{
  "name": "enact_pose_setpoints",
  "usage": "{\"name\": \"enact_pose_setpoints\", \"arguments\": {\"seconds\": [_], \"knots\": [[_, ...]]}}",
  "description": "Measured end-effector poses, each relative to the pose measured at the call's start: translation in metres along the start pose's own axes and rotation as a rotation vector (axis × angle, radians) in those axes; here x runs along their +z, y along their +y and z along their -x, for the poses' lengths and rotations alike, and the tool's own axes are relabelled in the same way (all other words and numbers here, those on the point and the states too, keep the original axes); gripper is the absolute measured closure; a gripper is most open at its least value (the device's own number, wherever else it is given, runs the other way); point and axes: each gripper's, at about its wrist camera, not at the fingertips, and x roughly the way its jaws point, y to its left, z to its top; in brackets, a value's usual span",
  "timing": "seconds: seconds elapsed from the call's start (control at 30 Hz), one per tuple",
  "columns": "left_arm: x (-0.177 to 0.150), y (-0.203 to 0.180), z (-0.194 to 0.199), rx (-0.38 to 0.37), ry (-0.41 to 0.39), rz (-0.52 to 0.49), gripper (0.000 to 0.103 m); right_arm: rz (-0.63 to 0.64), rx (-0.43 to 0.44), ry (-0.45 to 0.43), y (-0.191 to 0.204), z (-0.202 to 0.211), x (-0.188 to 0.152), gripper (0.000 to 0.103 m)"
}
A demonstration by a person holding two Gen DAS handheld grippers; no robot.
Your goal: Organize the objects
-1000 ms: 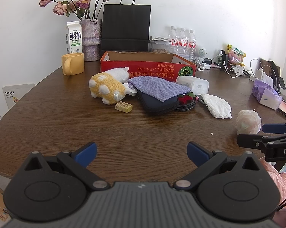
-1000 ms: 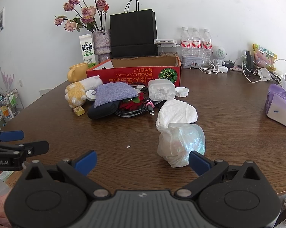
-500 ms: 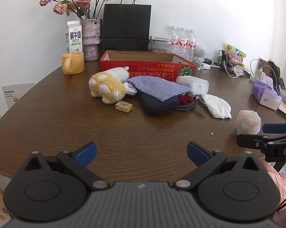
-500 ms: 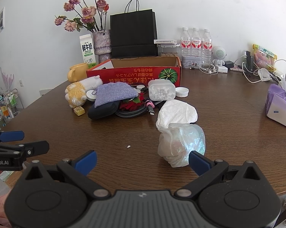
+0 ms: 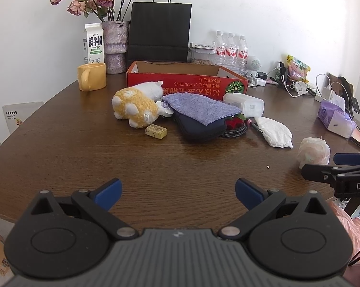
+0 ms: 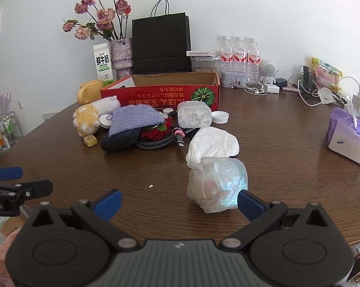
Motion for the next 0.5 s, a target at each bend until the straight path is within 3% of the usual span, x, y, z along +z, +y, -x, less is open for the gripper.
{"name": "enact_pose_setpoints", "arguments": {"seconds": [0.2,0.4,0.5], "knots": [[0.005,0.007,-0.006,0.016,-0.004,0.006,0.000,0.012,-0.041,-0.005,-0.006,-0.011,0.001,0.001],[0.012,0.017,-0.017,0.037,-0.002,0.026,0.000,0.030,-0.068,-0.013,-0.011,-0.024,0.003,0.008],[0.014,0.019,-0.020,0.045,-0.001,0.028,0.000,0.026,-0.064,-0.011,-0.015,-0.029,0.003,0.021]]}}
